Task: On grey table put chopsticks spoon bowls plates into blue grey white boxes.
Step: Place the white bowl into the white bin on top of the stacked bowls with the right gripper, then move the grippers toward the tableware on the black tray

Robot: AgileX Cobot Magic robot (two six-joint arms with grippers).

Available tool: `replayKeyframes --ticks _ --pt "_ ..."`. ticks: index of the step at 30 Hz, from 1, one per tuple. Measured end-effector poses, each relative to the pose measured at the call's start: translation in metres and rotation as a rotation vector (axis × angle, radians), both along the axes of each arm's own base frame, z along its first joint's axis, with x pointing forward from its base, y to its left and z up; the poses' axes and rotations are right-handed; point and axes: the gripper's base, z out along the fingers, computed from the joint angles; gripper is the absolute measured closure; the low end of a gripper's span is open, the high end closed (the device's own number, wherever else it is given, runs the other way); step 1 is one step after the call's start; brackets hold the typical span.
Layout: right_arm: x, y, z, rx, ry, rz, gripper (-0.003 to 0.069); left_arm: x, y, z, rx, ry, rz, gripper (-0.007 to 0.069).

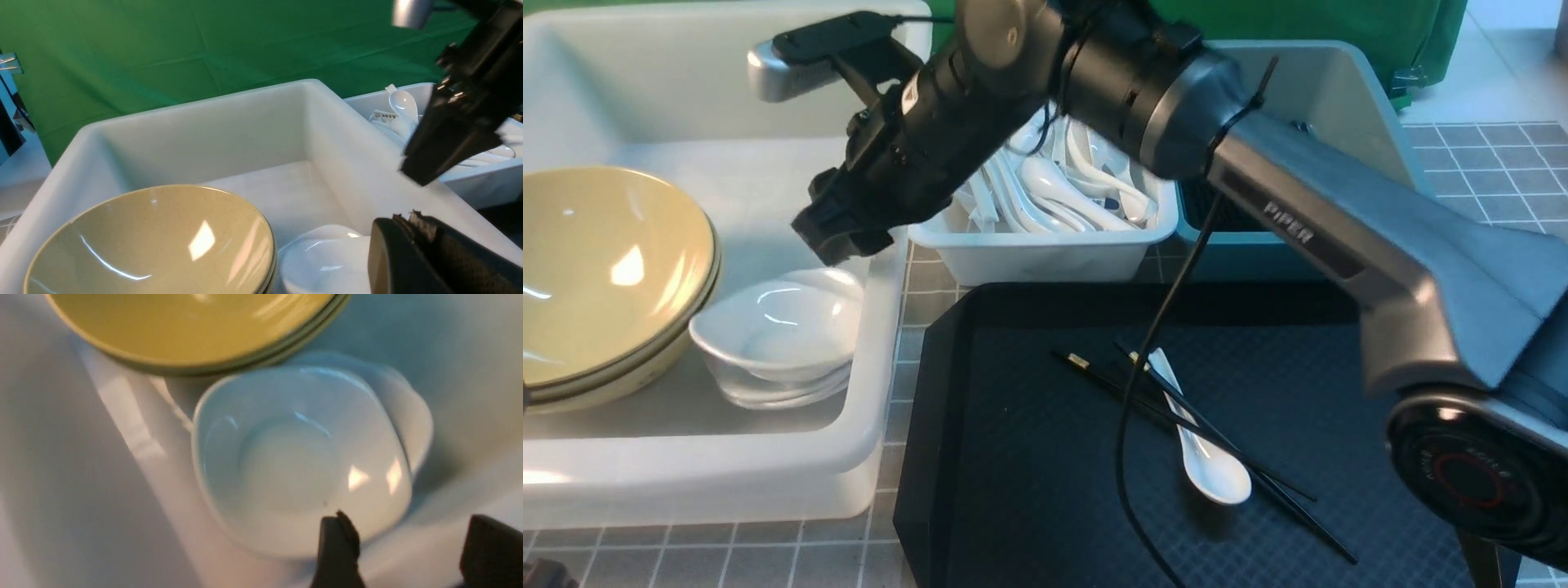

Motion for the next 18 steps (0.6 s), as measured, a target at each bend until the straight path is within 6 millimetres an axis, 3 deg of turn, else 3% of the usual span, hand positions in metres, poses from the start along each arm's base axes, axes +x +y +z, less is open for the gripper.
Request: replayKeyframes --ticks 3,4,5,6,7,10,11,12,13,14,16,18 --pt "-0.01 -0.037 0.039 -0.129 -0.104 -0.024 0.0192 0.0 0.0 0.0 0.0 0.002 -0.001 0.0634" --pt "-0.011 -0.04 0.038 -0.142 -0.104 -0.026 0.0192 0.0 0.0 0.0 0.0 0.002 -0.001 0.0634" --pt "-0.015 -0.053 0.051 -0.162 -0.136 -0.034 0.0193 0.0 0.0 0.0 0.0 0.003 -0.001 0.0634" --pt "-0.016 -0.067 0.057 -0.19 -0.148 -0.054 0.0198 0.0 0.0 -0.001 0.001 0.006 -0.002 0.0634" --pt "-0.021 -0.094 0.06 -0.235 -0.133 -0.086 0.021 0.0 0.0 -0.001 0.001 0.007 -0.002 0.0634" --pt "-0.025 -0.141 0.034 -0.346 -0.027 -0.143 0.023 0.0 0.0 -0.001 0.001 0.007 -0.002 0.0634" --pt "-0.026 -0.145 0.031 -0.356 -0.016 -0.147 0.0232 0.0 0.0 -0.001 0.001 0.007 -0.002 0.0634" --pt "-0.029 -0.168 -0.005 -0.426 0.084 -0.176 0.0239 0.0 0.0 -0.001 0.001 0.008 -0.002 0.0634" --pt "-0.031 -0.18 -0.027 -0.452 0.131 -0.193 0.0242 0.0 0.0 -0.001 0.001 0.008 -0.002 0.0634" --pt "-0.031 -0.184 -0.03 -0.453 0.14 -0.201 0.0242 0.0 0.0 -0.001 0.001 0.008 -0.002 0.0634" --pt "-0.041 -0.203 -0.084 -0.471 0.243 -0.234 0.0244 0.0 0.0 -0.001 0.001 0.007 -0.002 0.0634" --pt "-0.052 -0.207 -0.112 -0.446 0.3 -0.249 0.0244 0.001 0.0 -0.004 -0.001 0.002 0.004 0.0634"
